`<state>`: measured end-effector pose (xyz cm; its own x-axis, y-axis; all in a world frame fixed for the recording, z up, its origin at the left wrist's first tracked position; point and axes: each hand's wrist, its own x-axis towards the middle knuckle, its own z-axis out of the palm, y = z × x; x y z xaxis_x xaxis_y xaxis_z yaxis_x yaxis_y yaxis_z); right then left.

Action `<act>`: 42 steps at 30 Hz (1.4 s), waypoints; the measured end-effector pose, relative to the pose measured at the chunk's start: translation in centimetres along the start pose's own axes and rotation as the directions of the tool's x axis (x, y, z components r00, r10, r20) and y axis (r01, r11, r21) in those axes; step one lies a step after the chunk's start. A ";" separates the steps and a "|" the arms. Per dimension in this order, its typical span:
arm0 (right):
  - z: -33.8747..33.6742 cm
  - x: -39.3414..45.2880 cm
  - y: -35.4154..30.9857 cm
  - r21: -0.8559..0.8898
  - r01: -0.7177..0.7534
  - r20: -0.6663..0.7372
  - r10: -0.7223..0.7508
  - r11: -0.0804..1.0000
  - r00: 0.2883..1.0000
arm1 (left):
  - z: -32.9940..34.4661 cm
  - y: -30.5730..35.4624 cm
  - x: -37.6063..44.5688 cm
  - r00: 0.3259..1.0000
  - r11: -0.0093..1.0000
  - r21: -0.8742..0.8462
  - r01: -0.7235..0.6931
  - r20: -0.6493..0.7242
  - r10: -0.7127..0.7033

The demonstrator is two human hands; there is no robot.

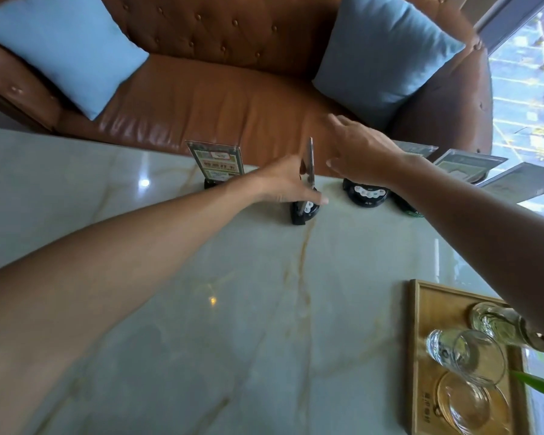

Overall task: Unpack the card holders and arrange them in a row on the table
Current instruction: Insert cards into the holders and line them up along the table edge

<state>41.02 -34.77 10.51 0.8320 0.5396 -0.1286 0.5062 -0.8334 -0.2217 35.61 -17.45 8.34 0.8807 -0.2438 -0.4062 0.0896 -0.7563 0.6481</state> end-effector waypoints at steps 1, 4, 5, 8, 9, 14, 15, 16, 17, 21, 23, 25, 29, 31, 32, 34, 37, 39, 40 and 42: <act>0.2 0.2 -0.1 0.001 0.053 0.035 -0.053 0.999 0.998 | 0.4 0.1 -0.1 1.000 1.000 -0.010 0.008 -0.018 -0.008; 0.5 1.1 0.1 0.005 0.077 0.033 -0.077 0.997 0.996 | 0.7 0.0 -0.1 0.994 1.000 -0.004 0.028 -0.104 -0.028; 0.4 1.5 0.3 -0.006 0.082 -0.001 -0.082 0.997 0.997 | 0.6 0.0 -0.1 0.992 1.000 0.017 0.016 -0.123 -0.014; -0.3 2.3 0.6 -0.015 0.125 -0.009 -0.125 0.992 0.992 | 0.0 -0.3 0.1 0.974 0.993 0.117 -0.029 -0.222 0.055; -0.5 2.3 0.8 -0.020 0.144 0.017 -0.143 0.989 0.990 | -0.3 -0.4 0.2 0.965 0.989 0.146 -0.033 -0.253 0.069; -0.8 2.2 1.6 -0.064 0.120 0.007 -0.120 0.991 0.993 | -1.7 -0.9 1.6 0.934 0.977 0.205 -0.057 -0.334 0.125; -0.7 2.1 1.9 -0.058 0.092 -0.020 -0.093 0.994 0.995 | -1.9 -0.7 2.0 0.926 0.977 0.206 -0.064 -0.353 0.135; -0.7 2.0 2.2 -0.048 0.063 -0.046 -0.066 0.997 0.997 | -2.0 -0.6 2.4 0.919 0.976 0.207 -0.069 -0.368 0.143; -0.7 1.9 2.4 -0.037 0.039 -0.064 -0.042 0.999 0.997 | -2.2 -0.4 2.8 0.912 0.975 0.211 -0.075 -0.380 0.152; -0.4 1.6 3.3 -0.019 -0.032 -0.065 0.030 0.999 0.997 | -2.1 0.1 4.6 0.901 0.974 0.206 -0.093 -0.399 0.170; -0.4 1.4 3.7 -0.027 -0.066 -0.069 0.064 0.997 0.996 | -1.9 0.3 5.2 0.899 0.975 0.195 -0.105 -0.401 0.177; -0.4 1.3 4.2 -0.042 -0.086 -0.061 0.084 0.995 0.995 | -1.7 0.5 5.7 0.900 0.975 0.190 -0.115 -0.396 0.183; -0.5 1.0 4.9 -0.035 -0.097 -0.047 0.095 0.995 0.994 | -1.1 0.9 6.1 0.901 0.977 0.172 -0.130 -0.391 0.189; -0.4 1.0 5.0 -0.027 -0.097 -0.051 0.095 0.995 0.994 | -1.0 0.9 6.3 0.903 0.979 0.158 -0.128 -0.390 0.181; -0.4 0.9 5.0 -0.027 -0.097 -0.051 0.095 0.995 0.994 | -1.0 0.9 6.4 0.903 0.980 0.155 -0.125 -0.391 0.177; -0.4 0.9 5.0 -0.027 -0.097 -0.052 0.096 0.995 0.994 | -1.1 0.9 6.5 0.903 0.981 0.152 -0.122 -0.393 0.173; -0.4 1.0 4.8 -0.022 -0.103 -0.053 0.102 0.994 0.993 | -1.2 0.7 6.5 0.907 0.981 0.151 -0.126 -0.383 0.175; -0.4 1.0 4.7 -0.030 -0.101 -0.053 0.099 0.994 0.994 | -1.2 0.5 6.4 0.908 0.979 0.157 -0.133 -0.377 0.184; -0.5 1.0 4.7 -0.032 -0.096 -0.051 0.094 0.995 0.994 | -1.2 0.4 6.4 0.908 0.978 0.157 -0.136 -0.375 0.187; -0.6 1.0 4.6 -0.039 -0.084 -0.052 0.082 0.996 0.995 | -1.2 0.3 6.5 0.909 0.978 0.156 -0.141 -0.372 0.191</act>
<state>44.32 -38.14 9.99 0.8812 0.4629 -0.0962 0.4433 -0.8797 -0.1722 41.97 -18.55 6.67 0.9902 -0.1398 -0.0060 -0.1094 -0.7999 0.5901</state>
